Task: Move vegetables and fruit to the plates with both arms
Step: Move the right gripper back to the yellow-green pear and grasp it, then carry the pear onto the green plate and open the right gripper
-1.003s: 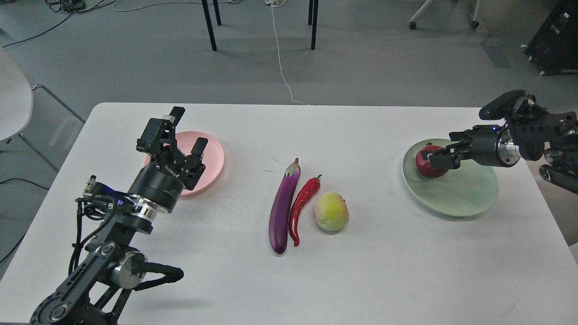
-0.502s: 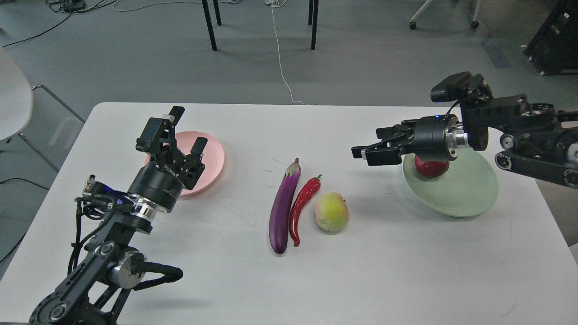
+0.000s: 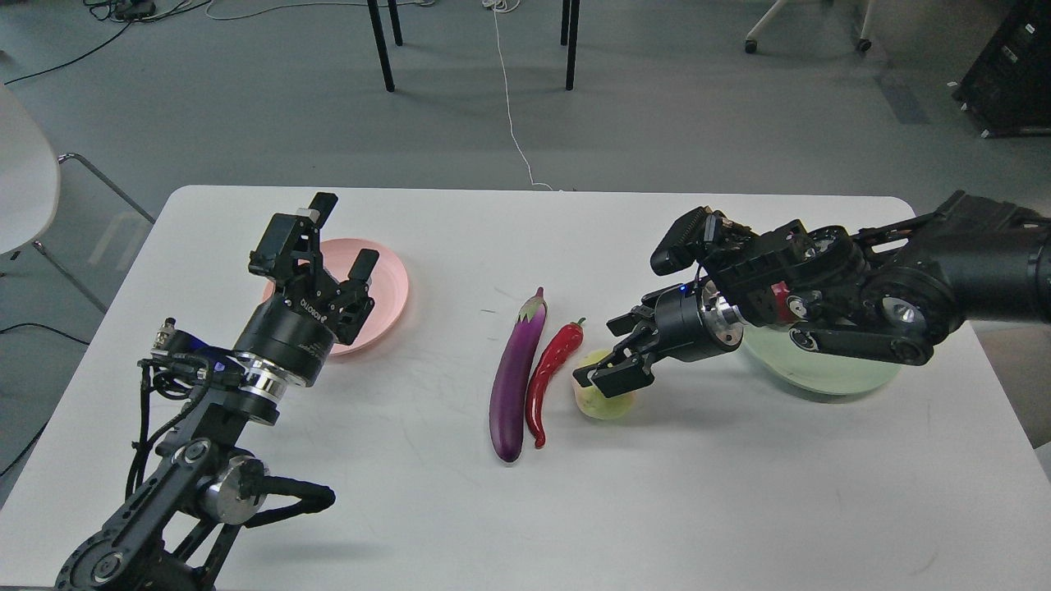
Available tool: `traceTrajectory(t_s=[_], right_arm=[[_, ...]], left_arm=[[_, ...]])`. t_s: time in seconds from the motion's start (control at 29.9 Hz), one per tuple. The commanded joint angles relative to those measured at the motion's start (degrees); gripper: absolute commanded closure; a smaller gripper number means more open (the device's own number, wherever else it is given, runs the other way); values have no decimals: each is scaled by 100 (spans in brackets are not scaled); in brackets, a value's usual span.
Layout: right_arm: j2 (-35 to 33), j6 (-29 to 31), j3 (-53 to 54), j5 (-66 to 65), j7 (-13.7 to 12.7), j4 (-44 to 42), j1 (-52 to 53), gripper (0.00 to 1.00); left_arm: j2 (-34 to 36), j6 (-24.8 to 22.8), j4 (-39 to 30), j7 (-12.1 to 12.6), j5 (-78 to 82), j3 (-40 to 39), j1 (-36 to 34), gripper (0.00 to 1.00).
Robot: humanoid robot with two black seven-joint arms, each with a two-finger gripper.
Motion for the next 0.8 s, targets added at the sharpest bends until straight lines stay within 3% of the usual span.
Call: traceTrajectory(t_s=[0.0, 0.57, 0.77], right_arm=[[155, 0, -77, -8, -1, -149, -43, 2], [542, 0, -350, 1, -1, -580, -236, 3], [542, 0, -403, 1, -1, -633, -377, 8]], left_arm=[[14, 0, 9, -1, 1, -8, 1, 1], [41, -8, 1, -10, 1, -8, 1, 1], [111, -8, -17, -10, -7, -8, 1, 1]])
